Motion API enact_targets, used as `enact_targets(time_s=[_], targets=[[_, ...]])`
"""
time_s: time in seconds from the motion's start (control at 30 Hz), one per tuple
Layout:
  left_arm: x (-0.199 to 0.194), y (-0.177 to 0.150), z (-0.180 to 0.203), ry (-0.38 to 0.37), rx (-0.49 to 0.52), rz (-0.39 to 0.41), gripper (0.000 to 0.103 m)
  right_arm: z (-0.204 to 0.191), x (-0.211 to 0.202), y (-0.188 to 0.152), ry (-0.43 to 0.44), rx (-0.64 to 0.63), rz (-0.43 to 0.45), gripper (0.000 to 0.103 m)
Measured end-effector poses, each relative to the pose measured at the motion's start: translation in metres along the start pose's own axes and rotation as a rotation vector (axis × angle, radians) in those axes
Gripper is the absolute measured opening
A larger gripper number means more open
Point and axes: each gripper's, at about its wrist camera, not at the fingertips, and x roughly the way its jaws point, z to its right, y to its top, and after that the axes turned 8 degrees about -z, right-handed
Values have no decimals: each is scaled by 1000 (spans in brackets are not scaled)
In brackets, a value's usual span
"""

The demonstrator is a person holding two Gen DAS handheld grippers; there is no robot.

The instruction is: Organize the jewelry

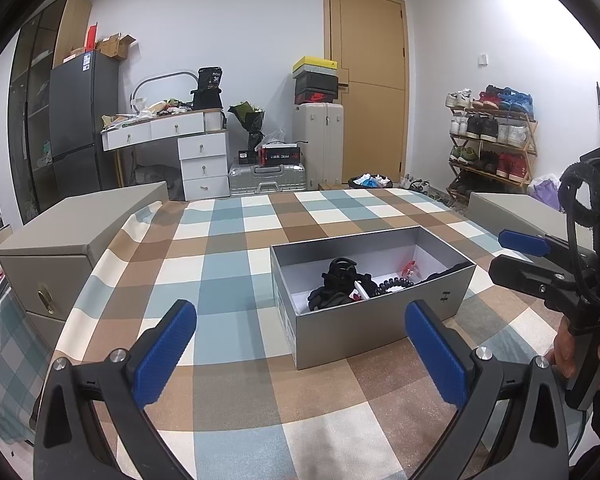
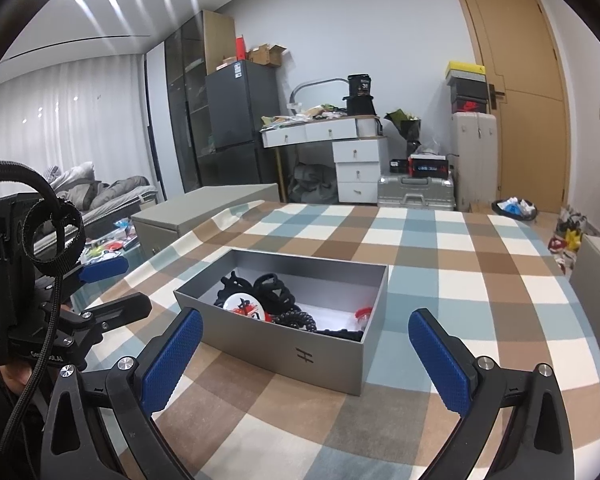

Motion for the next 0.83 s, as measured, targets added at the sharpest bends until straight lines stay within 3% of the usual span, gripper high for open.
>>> enact_targets(time_s=[0.83], targets=[[0, 0, 2, -3, 5, 5, 102, 1, 0, 0, 0, 0, 0, 103]])
